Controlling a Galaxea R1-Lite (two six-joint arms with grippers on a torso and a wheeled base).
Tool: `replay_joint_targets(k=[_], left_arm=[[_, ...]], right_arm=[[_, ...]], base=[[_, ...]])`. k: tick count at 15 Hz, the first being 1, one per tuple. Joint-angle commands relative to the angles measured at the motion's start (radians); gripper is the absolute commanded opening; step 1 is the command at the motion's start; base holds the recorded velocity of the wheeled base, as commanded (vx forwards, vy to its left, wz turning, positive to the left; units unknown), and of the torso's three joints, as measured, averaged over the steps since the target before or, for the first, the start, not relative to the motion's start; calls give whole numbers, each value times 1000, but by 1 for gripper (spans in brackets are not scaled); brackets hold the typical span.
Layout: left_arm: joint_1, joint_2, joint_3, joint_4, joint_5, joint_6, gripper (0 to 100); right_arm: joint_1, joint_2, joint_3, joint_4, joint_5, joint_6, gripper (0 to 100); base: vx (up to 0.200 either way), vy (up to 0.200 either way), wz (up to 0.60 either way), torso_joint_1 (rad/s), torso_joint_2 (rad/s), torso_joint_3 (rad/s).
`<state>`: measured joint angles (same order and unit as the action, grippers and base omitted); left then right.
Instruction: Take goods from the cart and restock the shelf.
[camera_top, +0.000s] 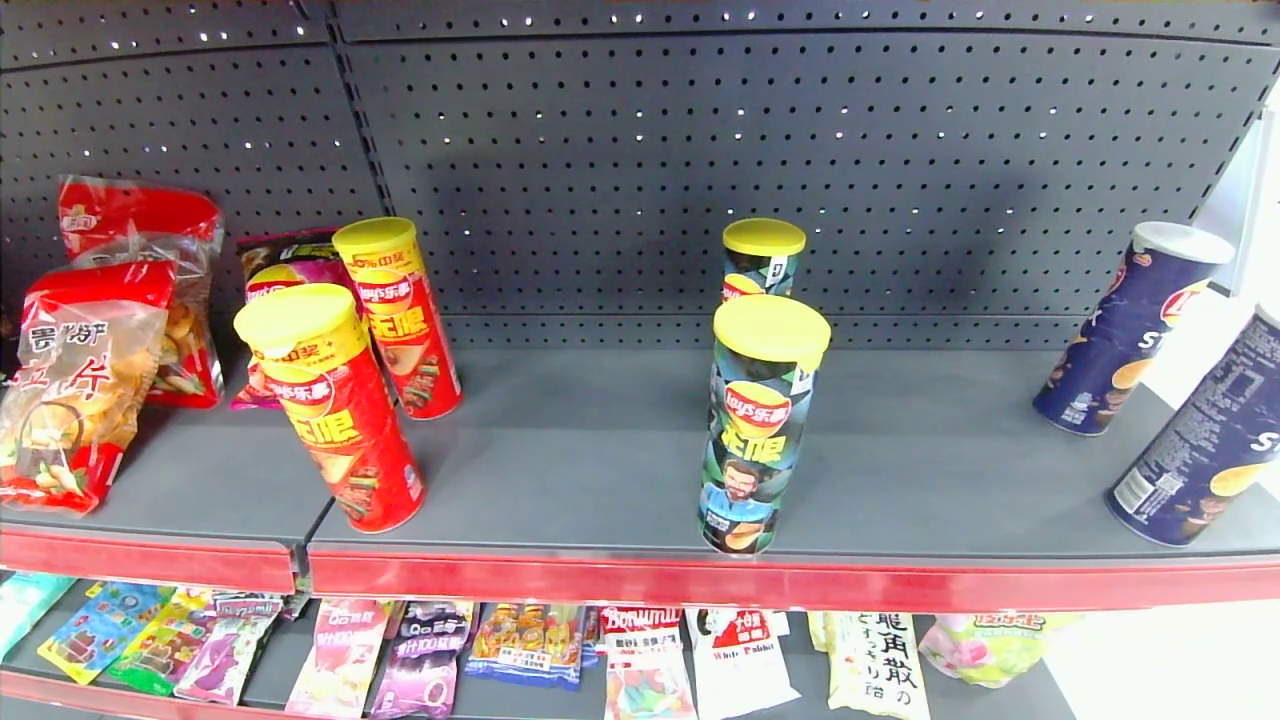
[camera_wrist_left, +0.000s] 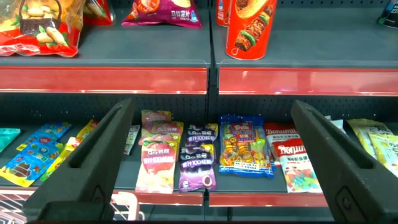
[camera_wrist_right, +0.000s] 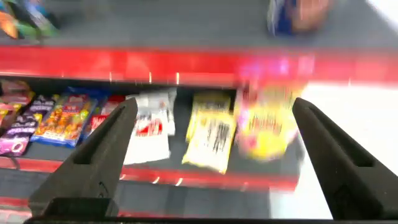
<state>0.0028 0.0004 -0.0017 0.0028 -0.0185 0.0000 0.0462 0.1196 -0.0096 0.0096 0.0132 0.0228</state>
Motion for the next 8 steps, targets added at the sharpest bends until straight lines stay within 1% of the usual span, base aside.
replay_joint_targets(k=[1,4,8], left_arm=[[0,0,0,0,0,0,100],[0,0,0,0,0,0,100],[0,0,0,0,0,0,100]], right_arm=[[-43,-117,10,-3,37,-24,100],[-46,-118,10,-5,2,9,100],[-46,-118,8,-3,1,-10,100]], base=[[0,0,0,0,0,0],[0,0,0,0,0,0],[0,0,0,0,0,0]])
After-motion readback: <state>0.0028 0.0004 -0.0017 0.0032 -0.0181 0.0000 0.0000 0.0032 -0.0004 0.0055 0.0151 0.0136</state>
